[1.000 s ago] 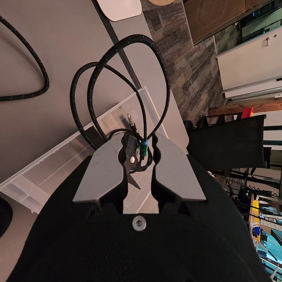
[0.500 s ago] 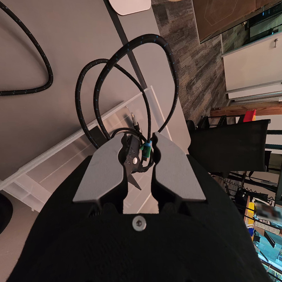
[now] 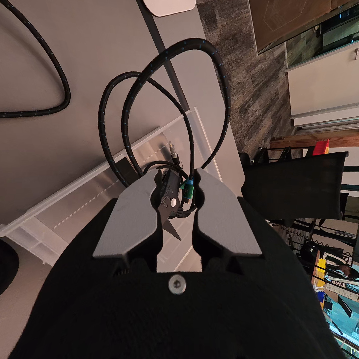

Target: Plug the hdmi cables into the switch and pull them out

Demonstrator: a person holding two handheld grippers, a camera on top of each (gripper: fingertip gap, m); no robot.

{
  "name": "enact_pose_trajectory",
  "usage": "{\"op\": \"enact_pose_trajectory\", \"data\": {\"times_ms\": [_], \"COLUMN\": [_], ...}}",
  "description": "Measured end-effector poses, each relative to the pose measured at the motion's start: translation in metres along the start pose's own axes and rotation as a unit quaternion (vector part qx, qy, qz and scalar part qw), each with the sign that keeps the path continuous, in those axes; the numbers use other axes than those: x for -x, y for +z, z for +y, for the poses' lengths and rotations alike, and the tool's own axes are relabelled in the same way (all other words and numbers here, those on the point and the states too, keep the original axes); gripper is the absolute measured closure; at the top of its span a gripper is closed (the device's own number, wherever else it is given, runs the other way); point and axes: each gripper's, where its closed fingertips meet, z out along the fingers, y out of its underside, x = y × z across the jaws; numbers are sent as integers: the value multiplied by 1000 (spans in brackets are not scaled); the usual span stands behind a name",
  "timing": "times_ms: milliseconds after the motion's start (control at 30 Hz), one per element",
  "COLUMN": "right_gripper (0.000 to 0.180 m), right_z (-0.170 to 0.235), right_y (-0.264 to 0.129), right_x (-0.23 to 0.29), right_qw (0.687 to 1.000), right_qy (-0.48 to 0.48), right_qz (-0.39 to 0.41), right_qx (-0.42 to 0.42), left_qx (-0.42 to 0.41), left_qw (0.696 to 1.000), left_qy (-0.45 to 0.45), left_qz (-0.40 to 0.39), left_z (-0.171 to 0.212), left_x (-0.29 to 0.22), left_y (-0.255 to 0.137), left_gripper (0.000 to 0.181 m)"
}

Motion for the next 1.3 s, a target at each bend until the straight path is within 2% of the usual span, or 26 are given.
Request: {"op": "enact_pose_trajectory", "data": {"times_ms": [333,567,700,833,1000,1067,1133,1300], "right_gripper": [148,148,148,148,148,148,145,123], "right_z": [1,0,0,-2,-18,-41,-79,-182], "right_y": [1,0,0,1,-2,-9,-22,-70], "right_x": [2,0,0,0,1,0,4,61], "right_qw": [1000,1000,1000,1000,999,996,985,907], "right_qy": [-4,-4,-4,-8,-28,-47,-87,-184], "right_qz": [-3,0,1,3,18,37,68,85], "right_qx": [4,1,3,2,-16,-59,-136,-368], "left_qx": [0,-55,-121,-194,-287,-311,-320,-305], "left_qw": [999,991,977,960,924,904,888,841], "left_qy": [-41,-88,-99,-95,-21,36,94,220], "left_qz": [-2,79,144,176,251,291,317,389], "left_z": [-5,-13,-22,-28,-33,-32,-30,-25], "left_x": [0,-7,-18,-26,-70,-103,-136,-217], "left_y": [5,-15,-45,-90,-161,-189,-209,-234], "left_gripper": [103,104,105,105,105,105,105,105]}}
